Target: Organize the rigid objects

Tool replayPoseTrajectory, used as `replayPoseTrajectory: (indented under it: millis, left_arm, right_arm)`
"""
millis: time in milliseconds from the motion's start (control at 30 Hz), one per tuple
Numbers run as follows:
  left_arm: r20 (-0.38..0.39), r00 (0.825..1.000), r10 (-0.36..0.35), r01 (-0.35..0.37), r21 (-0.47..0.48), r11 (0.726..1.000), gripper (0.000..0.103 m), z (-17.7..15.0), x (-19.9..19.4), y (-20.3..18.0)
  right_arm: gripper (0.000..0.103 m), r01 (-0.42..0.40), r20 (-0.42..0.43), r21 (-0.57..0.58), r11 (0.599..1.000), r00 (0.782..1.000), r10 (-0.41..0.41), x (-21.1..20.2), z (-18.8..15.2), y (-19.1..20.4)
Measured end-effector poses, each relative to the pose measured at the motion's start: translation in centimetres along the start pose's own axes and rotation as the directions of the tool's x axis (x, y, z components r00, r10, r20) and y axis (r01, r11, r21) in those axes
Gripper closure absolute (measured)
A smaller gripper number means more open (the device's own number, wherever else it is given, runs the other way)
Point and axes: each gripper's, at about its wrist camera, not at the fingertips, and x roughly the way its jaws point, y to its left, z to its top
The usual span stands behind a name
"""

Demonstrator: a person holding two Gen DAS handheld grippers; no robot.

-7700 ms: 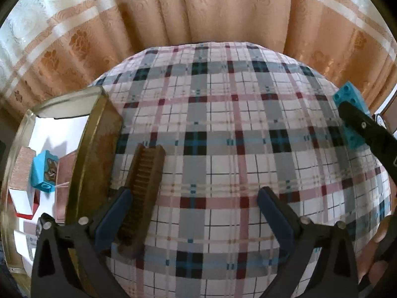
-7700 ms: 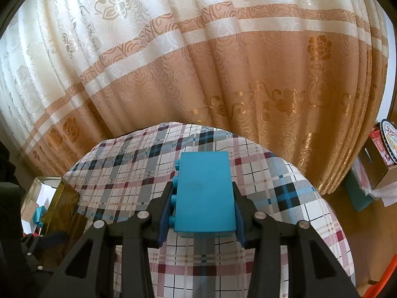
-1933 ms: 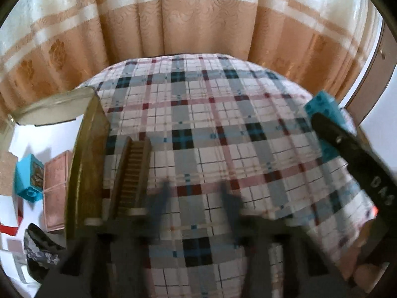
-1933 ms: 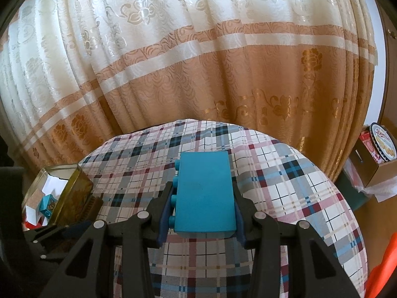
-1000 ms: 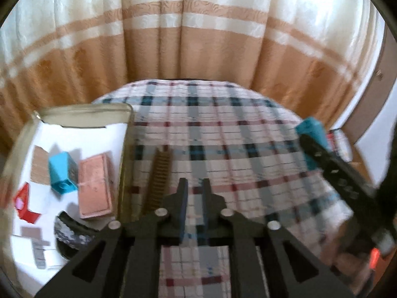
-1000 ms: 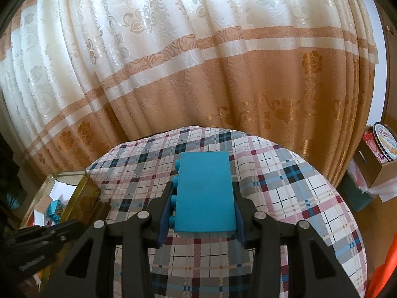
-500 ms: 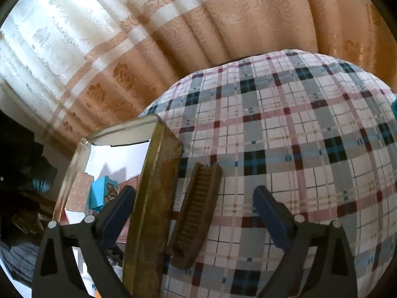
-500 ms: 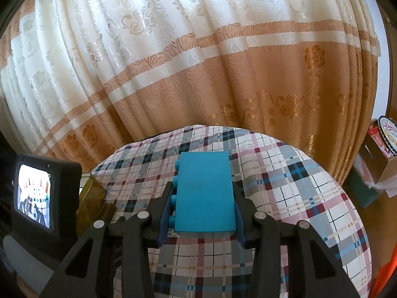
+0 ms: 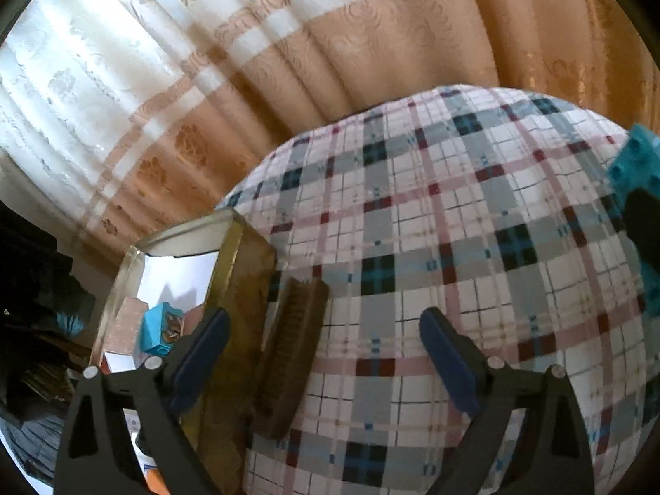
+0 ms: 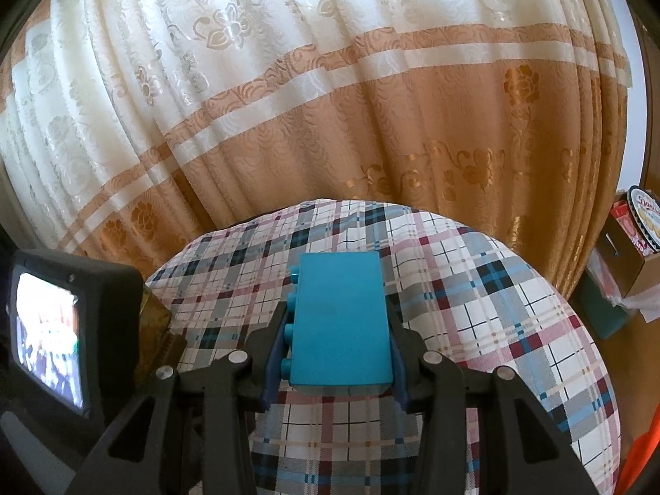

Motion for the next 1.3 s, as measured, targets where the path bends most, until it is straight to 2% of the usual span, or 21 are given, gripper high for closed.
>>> replayPoseTrajectory:
  millis: [167,233,400,433,467,567,667,700,733,800,867,967,1067,1100,1167,1233,1300]
  left_arm:
    - [-0.098,0.989,-0.107,0.095,-0.112,0.989,0.006,1.6,1.5,1.6]
    - [-0.125,0.983,-0.132,0.110,-0.166,0.980,0.001,1.8,2.3,2.3]
    - [-0.165,0.968,-0.189,0.144,-0.253,0.957,0.000,2.1,3.1,2.6]
    - [-0.182,0.959,-0.216,0.159,-0.282,0.946,0.000,2.1,3.2,2.8]
    - [-0.202,0.944,-0.260,0.183,-0.336,0.924,0.001,2.0,3.6,3.4]
    - [-0.225,0.920,-0.320,0.237,-0.329,0.914,0.000,1.9,3.3,3.0]
    - [-0.224,0.909,-0.351,0.280,-0.294,0.914,0.000,1.4,2.4,2.2]
    - [-0.231,0.897,-0.376,0.306,-0.288,0.907,0.001,1.3,2.2,2.0]
    - [-0.254,0.856,-0.451,0.367,-0.318,0.874,0.001,0.9,2.1,1.7]
    - [-0.246,0.856,-0.455,0.386,-0.283,0.878,0.003,0.5,0.9,0.8]
    - [-0.205,0.866,-0.456,0.406,-0.242,0.881,0.003,0.2,-0.2,0.0]
    - [-0.156,0.873,-0.462,0.425,-0.223,0.877,0.005,-0.4,-1.3,-0.3]
    - [-0.091,0.880,-0.466,0.443,-0.195,0.875,0.014,-1.4,-2.6,-0.2]
    - [-0.064,0.882,-0.467,0.450,-0.183,0.874,0.023,-1.7,-3.1,-0.2]
    - [-0.019,0.875,-0.484,0.475,-0.155,0.866,0.045,-2.4,-3.8,0.1]
    - [0.007,0.872,-0.489,0.486,-0.137,0.863,0.078,-2.6,-4.7,-0.4]
    - [0.021,0.862,-0.506,0.504,-0.127,0.854,0.079,-2.8,-5.3,-0.5]
  right_arm:
    - [0.058,-0.002,-0.005,0.006,1.000,1.000,0.002,0.0,0.0,-0.2]
    - [0.058,-0.001,-0.005,0.007,1.000,1.000,0.001,0.0,0.0,-0.2]
    - [0.058,0.000,-0.008,0.012,1.000,1.000,0.000,0.1,0.0,-0.3]
    - [0.058,0.001,-0.009,0.012,1.000,1.000,-0.001,0.1,0.1,-0.3]
    - [0.058,0.002,-0.010,0.011,1.000,1.000,-0.002,0.2,0.0,-0.3]
    - [0.058,0.006,-0.012,0.010,1.000,1.000,-0.006,0.2,0.0,-0.4]
    - [0.058,0.005,-0.007,0.017,1.000,1.000,-0.005,0.2,0.1,-0.5]
    - [0.058,0.006,-0.004,0.019,1.000,1.000,-0.006,0.2,0.1,-0.6]
    - [0.058,0.006,-0.001,0.021,1.000,1.000,-0.006,0.1,0.1,-0.7]
    - [0.058,0.010,0.007,0.026,1.000,1.000,-0.011,0.0,0.2,-0.9]
    - [0.058,0.015,0.013,0.031,0.999,1.000,-0.016,-0.1,0.2,-1.0]
    - [0.058,0.019,0.010,0.038,0.999,1.000,-0.019,-0.1,0.2,-1.2]
    - [0.058,0.027,0.017,0.035,0.999,0.999,-0.027,-0.2,0.2,-1.2]
    - [0.058,0.030,0.020,0.032,0.999,0.999,-0.031,-0.2,0.3,-1.1]
    - [0.058,0.035,0.021,0.028,0.999,0.999,-0.036,-0.2,0.3,-1.1]
    - [0.058,0.042,0.022,0.023,0.999,0.999,-0.043,-0.2,0.3,-1.0]
    - [0.058,0.049,0.023,0.017,0.999,0.999,-0.049,-0.2,0.2,-0.9]
